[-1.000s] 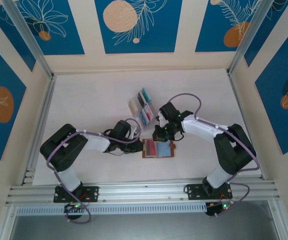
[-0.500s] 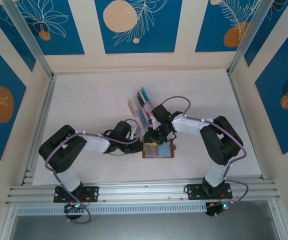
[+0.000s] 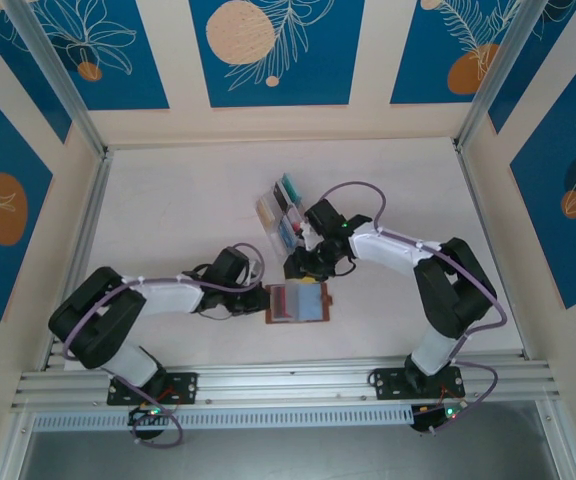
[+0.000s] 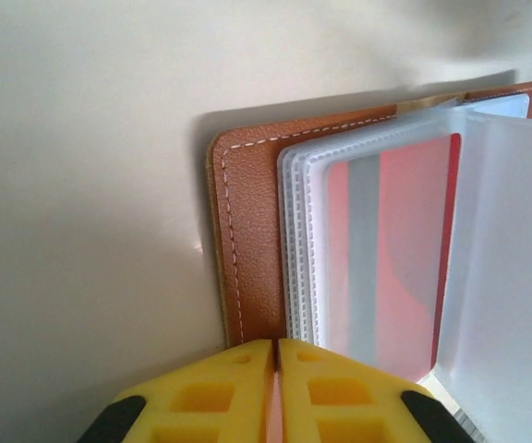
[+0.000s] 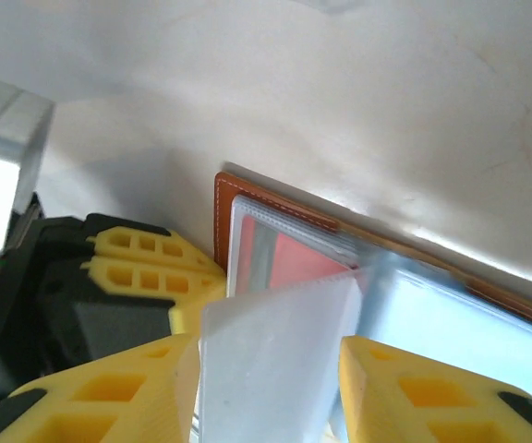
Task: Put the credit cards into the card holder
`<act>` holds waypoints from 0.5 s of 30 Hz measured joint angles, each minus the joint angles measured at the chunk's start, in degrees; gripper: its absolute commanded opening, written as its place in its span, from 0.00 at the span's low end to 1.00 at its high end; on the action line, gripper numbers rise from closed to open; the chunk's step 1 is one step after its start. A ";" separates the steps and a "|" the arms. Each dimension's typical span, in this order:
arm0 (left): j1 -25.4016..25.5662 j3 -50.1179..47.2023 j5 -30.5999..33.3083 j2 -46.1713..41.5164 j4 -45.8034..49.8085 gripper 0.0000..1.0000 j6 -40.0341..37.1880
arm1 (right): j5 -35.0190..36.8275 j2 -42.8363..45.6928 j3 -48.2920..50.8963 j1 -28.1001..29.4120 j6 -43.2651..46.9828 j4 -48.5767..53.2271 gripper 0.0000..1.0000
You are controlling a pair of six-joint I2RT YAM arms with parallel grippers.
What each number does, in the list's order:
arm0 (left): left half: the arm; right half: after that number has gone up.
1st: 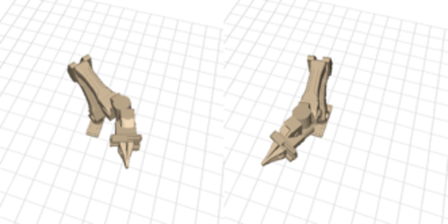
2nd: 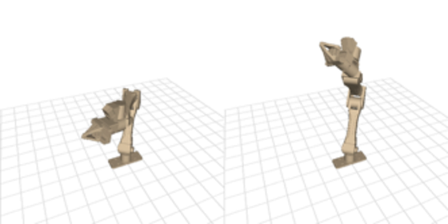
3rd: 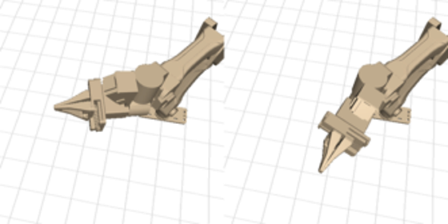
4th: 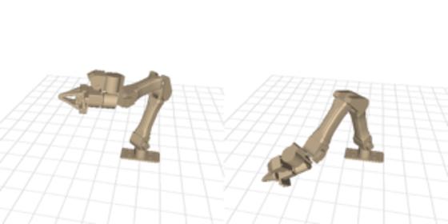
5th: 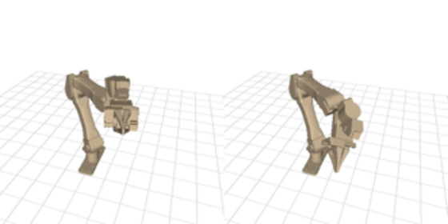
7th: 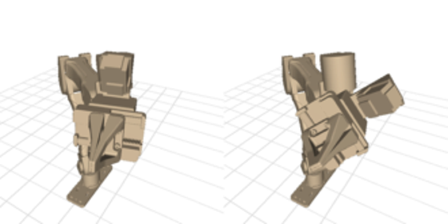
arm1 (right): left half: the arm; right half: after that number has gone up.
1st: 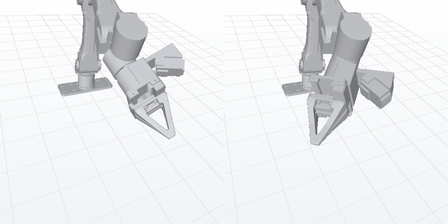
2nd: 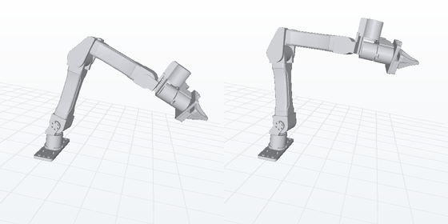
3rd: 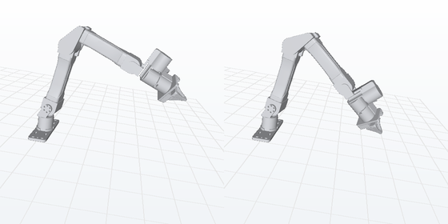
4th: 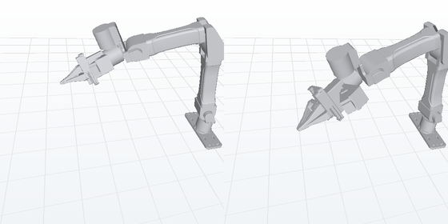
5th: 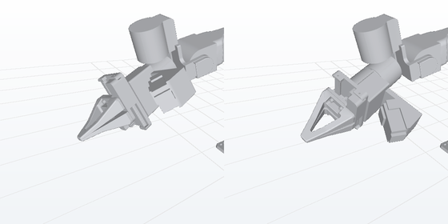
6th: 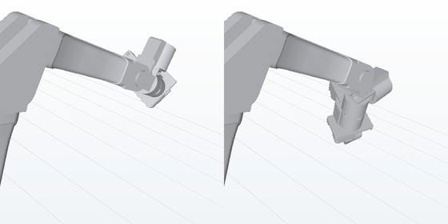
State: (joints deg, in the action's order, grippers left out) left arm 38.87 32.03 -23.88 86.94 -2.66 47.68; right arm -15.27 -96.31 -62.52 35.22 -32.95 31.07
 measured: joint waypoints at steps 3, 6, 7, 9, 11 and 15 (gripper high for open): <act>-2.08 -0.98 -0.07 -2.29 2.82 0.14 -0.17 | -0.24 1.29 -1.40 -1.01 1.03 0.81 0.47; -4.83 -1.88 -0.70 -4.11 4.81 0.16 -0.20 | -0.48 1.62 -2.67 -1.70 2.08 1.84 0.45; -5.64 -2.05 -0.96 -4.52 5.22 0.18 -0.26 | -0.44 1.62 -2.86 -1.92 2.36 2.01 0.45; -7.28 -2.45 -1.60 -5.33 5.92 0.18 -0.68 | -0.44 1.77 -3.06 -2.51 2.84 2.40 0.42; -8.13 -2.54 -2.10 -5.55 6.45 0.17 -1.11 | -0.48 2.05 -3.06 -3.17 3.19 2.89 0.40; -8.46 -2.62 -2.69 -5.18 6.54 0.16 -1.77 | -0.48 2.14 -3.72 -4.17 3.67 3.69 0.41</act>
State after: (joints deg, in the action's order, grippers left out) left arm 30.41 29.41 -26.57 81.76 3.88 45.91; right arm -15.75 -94.17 -66.24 31.05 -29.28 34.76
